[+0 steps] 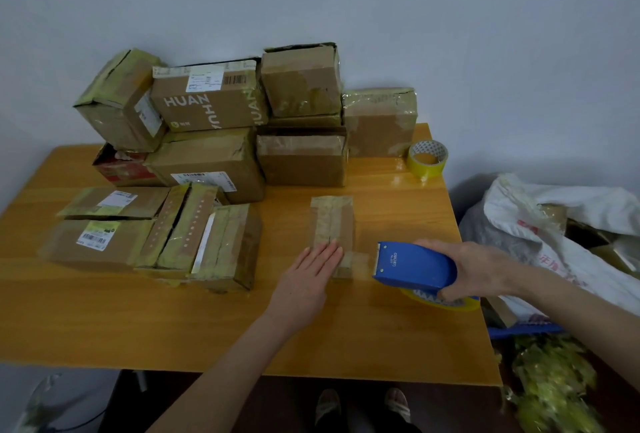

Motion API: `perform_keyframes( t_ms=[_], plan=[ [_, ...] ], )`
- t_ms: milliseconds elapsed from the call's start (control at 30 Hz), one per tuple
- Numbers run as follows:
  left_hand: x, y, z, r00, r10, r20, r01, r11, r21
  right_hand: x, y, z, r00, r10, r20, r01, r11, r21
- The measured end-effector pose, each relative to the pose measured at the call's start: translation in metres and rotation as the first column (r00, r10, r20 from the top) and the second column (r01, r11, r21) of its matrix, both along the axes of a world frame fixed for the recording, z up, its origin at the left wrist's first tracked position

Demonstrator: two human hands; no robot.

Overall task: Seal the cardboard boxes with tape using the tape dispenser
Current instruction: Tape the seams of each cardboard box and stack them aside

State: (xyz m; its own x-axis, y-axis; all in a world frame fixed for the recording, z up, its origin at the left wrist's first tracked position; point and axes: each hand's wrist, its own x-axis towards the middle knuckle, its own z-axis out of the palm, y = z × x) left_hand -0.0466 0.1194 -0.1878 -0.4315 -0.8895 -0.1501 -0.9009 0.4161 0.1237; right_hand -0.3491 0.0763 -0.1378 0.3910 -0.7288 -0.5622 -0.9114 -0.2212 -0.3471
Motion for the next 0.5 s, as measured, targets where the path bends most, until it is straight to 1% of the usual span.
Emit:
perform_keyframes(
  t_ms=[67,167,333,433,500],
  plan=[
    [0.000,0.000,0.000,1.000,0.000,0.006,0.000,1.000,0.003,0.010,-0.006,0.003,0.995,0.051,-0.086,-0.051,0.999,0.003],
    [0.000,0.000,0.000,1.000,0.003,-0.022,-0.003,1.000,0.003,0.036,-0.014,0.004,0.984,0.117,-0.137,-0.112,0.993,0.043],
    [-0.002,0.000,0.001,1.000,-0.001,0.006,0.001,1.000,0.006,0.053,-0.024,0.005,0.972,0.161,-0.173,-0.150,0.986,0.072],
    [-0.002,0.001,-0.002,1.000,-0.008,0.010,0.008,1.000,-0.005,0.057,-0.032,0.007,0.969,0.187,-0.163,-0.179,0.982,0.060],
    [0.000,0.001,-0.003,1.000,-0.015,0.013,0.015,1.000,-0.003,0.061,-0.037,0.008,0.966,0.201,-0.160,-0.189,0.978,0.088]
  ],
)
